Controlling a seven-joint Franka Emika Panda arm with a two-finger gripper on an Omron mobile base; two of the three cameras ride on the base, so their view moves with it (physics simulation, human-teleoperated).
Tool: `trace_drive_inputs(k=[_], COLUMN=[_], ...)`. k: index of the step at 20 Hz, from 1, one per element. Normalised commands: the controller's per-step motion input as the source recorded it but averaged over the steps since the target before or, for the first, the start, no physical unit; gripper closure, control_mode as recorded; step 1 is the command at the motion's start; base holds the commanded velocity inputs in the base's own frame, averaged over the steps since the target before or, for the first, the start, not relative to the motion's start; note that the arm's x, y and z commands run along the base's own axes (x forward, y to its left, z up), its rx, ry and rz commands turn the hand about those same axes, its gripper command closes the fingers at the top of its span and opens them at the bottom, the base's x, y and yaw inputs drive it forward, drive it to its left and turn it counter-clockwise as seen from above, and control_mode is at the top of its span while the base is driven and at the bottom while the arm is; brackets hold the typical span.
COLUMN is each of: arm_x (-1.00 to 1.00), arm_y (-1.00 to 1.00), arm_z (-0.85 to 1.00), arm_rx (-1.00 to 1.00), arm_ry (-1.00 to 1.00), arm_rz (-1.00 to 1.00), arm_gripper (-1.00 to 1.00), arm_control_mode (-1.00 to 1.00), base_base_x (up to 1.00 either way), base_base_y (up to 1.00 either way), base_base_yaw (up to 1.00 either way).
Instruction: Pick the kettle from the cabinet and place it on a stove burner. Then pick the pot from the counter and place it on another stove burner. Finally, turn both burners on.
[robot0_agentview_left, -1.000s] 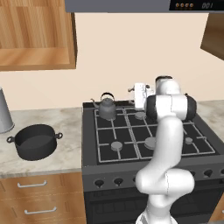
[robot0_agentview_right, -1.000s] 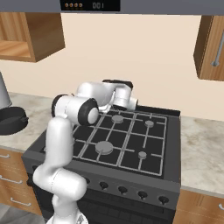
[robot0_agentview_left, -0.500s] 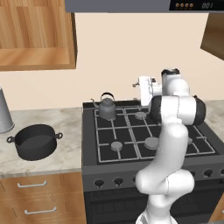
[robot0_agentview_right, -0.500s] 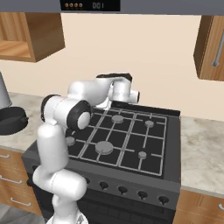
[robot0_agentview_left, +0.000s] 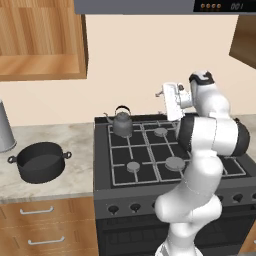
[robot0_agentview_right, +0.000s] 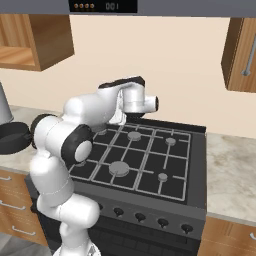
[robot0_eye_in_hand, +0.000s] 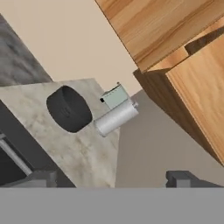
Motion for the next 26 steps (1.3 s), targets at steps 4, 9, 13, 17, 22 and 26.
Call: trace_drive_inputs(k=[4, 9, 13, 17, 22, 26], arm_x=[-0.49, -0.35, -0.46, -0.53, -0.53, -0.23], arm_y=[0.03, 0.33, 0.12, 0.0, 0.0, 0.0], arm_z=[0.23, 0.22, 0.07, 0.04, 0.06, 0.01], arm_rx=[-0.19, -0.25, -0.23, -0.19, -0.14, -0.03], arm_ry=[-0.2, -0.11, -0.17, -0.18, -0.19, -0.07], arm_rz=[0.0, 0.0, 0.0, 0.0, 0.0, -0.01], arm_gripper=[-1.0, -1.0, -1.0, -1.0, -1.0, -1.0], arm_control_mode=[-1.0, -1.0, -1.0, -1.0, -1.0, -1.0], base_base_x=[0.0, 0.0, 0.0, 0.0, 0.0, 0.0], base_base_y=[0.0, 0.0, 0.0, 0.0, 0.0, 0.0], base_base_yaw=[0.0, 0.0, 0.0, 0.0, 0.0, 0.0])
